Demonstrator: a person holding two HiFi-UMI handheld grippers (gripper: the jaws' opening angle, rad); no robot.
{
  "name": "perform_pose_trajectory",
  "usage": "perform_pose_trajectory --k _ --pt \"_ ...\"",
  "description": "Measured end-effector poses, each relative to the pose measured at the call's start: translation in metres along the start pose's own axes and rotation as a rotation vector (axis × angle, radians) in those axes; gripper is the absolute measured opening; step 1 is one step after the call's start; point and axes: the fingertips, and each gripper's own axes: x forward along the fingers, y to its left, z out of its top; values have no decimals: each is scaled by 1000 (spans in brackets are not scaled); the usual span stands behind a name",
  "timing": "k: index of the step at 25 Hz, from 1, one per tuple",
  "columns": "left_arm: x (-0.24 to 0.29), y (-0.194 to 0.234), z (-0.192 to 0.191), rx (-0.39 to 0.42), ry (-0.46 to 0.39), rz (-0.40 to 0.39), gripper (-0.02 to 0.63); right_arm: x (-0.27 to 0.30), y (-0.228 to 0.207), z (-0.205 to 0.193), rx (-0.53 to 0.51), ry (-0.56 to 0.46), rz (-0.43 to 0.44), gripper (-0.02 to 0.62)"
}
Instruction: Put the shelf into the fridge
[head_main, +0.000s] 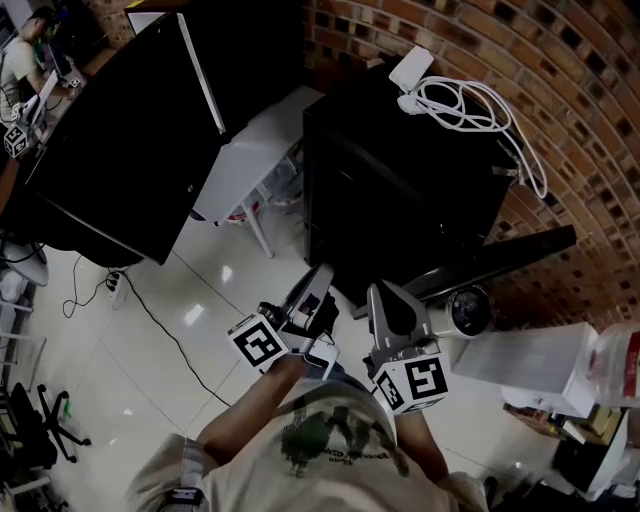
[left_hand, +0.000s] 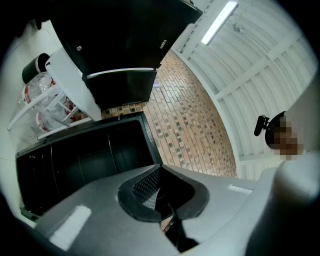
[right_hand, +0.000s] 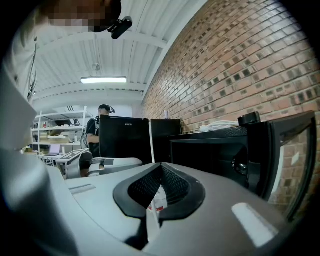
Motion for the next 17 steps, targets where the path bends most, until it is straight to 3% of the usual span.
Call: perform_pose_trajectory --k 2,6,12,17 --pt "2 -4 -1 -22 -1 -19 0 -1 0 1 -2 -2 -6 0" --pt "1 -3 2 18 7 -2 0 -2 0 3 -9 -5 -10 0" --pt "3 -4 -3 -29 10 -19 0 -1 1 2 -16 -1 -10 0" --pt "1 0 3 6 19 0 0 1 4 1 -21 0 -9 0"
